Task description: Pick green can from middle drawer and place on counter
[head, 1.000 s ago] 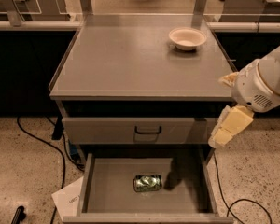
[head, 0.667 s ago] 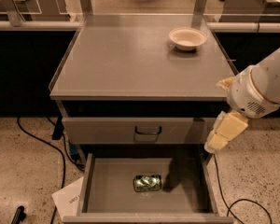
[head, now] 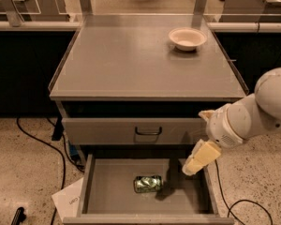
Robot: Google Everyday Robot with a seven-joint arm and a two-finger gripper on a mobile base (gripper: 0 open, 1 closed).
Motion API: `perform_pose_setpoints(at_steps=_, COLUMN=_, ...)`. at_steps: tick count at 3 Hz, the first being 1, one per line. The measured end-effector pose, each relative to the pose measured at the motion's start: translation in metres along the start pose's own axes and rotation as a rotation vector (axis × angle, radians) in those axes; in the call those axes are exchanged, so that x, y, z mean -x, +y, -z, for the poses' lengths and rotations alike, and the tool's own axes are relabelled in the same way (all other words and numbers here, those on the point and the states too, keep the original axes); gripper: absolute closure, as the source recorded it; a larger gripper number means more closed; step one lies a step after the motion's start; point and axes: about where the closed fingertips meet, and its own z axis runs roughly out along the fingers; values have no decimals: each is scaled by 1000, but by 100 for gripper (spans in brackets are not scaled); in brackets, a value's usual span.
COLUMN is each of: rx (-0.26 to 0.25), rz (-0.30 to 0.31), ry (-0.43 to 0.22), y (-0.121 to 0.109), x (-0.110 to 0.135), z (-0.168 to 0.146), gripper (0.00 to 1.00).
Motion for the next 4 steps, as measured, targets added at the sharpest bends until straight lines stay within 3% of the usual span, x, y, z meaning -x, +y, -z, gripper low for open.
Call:
perform_pose_setpoints(at_steps=1, rx=65, rz=-29, ry=-81, y=8, x=-11, z=-61, gripper=0)
perform_pose_setpoints(at_steps=3, rx=69, rz=-66, ry=-91, y=14, x=-23, z=-79, gripper=0)
perform_pose_setpoints(at_steps=4, rx=101, rz=-101, ry=-113, y=32, x=-41, z=-128, gripper=0)
